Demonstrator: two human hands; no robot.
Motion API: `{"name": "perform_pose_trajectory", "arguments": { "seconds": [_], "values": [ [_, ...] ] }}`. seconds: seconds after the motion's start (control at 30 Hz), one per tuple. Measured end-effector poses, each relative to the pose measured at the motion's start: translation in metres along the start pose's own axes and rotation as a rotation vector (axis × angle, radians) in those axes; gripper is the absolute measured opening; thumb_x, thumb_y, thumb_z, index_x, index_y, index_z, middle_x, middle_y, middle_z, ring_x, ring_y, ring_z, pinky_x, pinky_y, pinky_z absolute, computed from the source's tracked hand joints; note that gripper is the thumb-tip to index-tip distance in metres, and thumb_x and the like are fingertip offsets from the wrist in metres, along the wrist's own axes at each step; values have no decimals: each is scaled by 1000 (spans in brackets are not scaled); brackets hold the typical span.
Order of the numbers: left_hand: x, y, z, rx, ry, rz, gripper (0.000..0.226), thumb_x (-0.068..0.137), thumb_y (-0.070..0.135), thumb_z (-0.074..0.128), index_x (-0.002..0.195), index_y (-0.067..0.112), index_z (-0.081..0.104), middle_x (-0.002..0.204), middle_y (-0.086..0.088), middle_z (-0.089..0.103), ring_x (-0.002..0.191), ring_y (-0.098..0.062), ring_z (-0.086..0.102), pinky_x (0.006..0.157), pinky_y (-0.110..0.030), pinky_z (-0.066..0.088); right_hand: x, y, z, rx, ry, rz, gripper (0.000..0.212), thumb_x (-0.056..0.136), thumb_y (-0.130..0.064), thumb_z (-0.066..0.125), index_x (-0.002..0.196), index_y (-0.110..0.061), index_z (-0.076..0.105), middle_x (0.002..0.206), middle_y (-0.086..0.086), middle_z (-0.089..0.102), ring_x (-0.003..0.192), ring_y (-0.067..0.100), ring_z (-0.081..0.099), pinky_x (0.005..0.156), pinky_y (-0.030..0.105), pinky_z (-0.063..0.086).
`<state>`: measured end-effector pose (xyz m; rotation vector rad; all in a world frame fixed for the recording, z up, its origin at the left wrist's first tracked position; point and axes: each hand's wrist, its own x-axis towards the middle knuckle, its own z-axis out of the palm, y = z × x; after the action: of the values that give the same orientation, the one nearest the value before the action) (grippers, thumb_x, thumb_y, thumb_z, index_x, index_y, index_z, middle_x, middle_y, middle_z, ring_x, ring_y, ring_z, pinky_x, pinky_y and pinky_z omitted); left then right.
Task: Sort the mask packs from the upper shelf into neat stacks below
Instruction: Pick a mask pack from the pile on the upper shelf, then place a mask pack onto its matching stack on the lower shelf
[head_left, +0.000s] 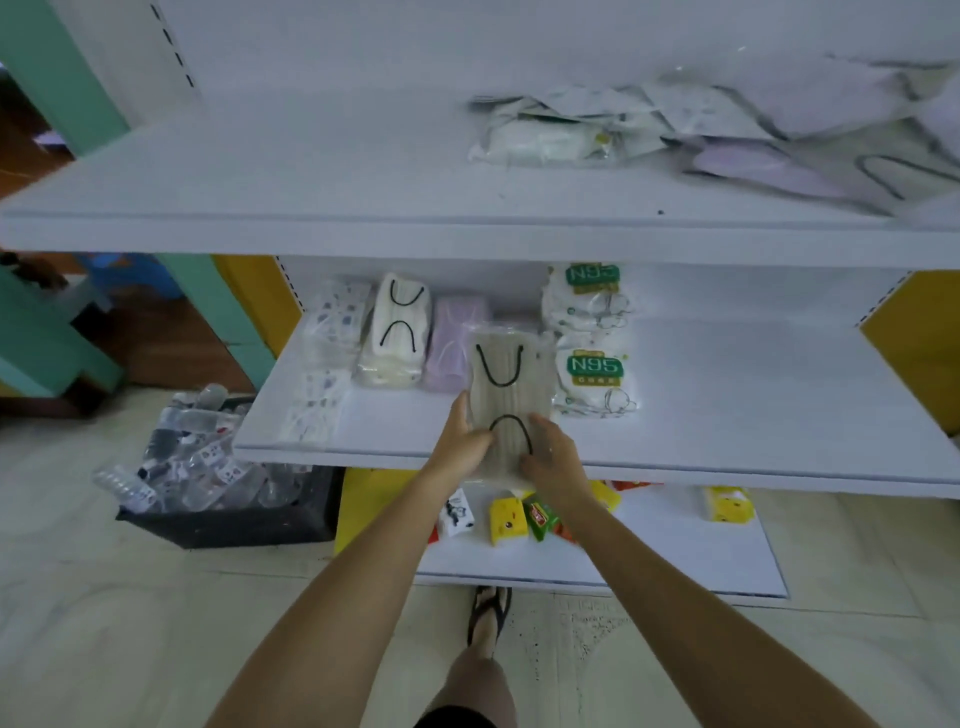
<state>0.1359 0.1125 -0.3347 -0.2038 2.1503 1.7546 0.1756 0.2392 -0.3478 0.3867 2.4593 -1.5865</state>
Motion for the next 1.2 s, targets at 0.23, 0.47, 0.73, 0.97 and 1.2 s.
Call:
{"name": "perform_pose_trajectory", "arguments": {
  "seconds": [0.23, 0.47, 0.73, 0.97, 1.2],
  "values": [
    [129, -12, 15, 166, 46, 79, 65, 83, 4, 62, 139, 11, 31, 129, -6, 53, 117, -24, 53, 101, -39, 43, 108, -1, -3, -161, 83, -17, 55, 83, 4, 49, 135, -8, 41, 134, 14, 42, 122, 31, 43, 97, 31, 36],
    [239, -18, 23, 584, 33, 175, 64, 90, 11, 55, 145, 3, 24, 141, -20, 35, 127, -35, 40, 105, -39, 36, 208, 14, 2, -219, 130, -47, 48, 85, -4, 51, 132, -8, 43, 135, 15, 39, 121, 31, 43, 100, 35, 37],
    [276, -15, 45, 747, -14, 130, 54, 97, 14, 43, 146, 6, 23, 156, -17, 7, 141, -32, 20, 113, -35, 22, 246, 23, 5, -319, 42, 48, 50, 91, -20, 48, 138, -11, 35, 141, 15, 29, 131, 33, 32, 110, 39, 27],
    [255, -13, 48, 628, 129, 190, 60, 99, 15, 40, 151, 14, 10, 158, -9, 2, 143, -28, 15, 115, -34, 16, 220, 18, 3, -430, 44, -42, 62, 86, -4, 44, 143, -15, 25, 153, 13, 11, 139, 36, 16, 112, 48, 25],
    [137, 25, 4, 618, 111, 455, 46, 96, 4, 42, 142, 4, 36, 151, -14, 31, 139, -25, 30, 109, -26, 22, 112, -21, -32, -518, 19, -258, 58, 93, -6, 42, 147, -12, 22, 155, 8, 13, 140, 30, 18, 112, 41, 25]
  ]
}}
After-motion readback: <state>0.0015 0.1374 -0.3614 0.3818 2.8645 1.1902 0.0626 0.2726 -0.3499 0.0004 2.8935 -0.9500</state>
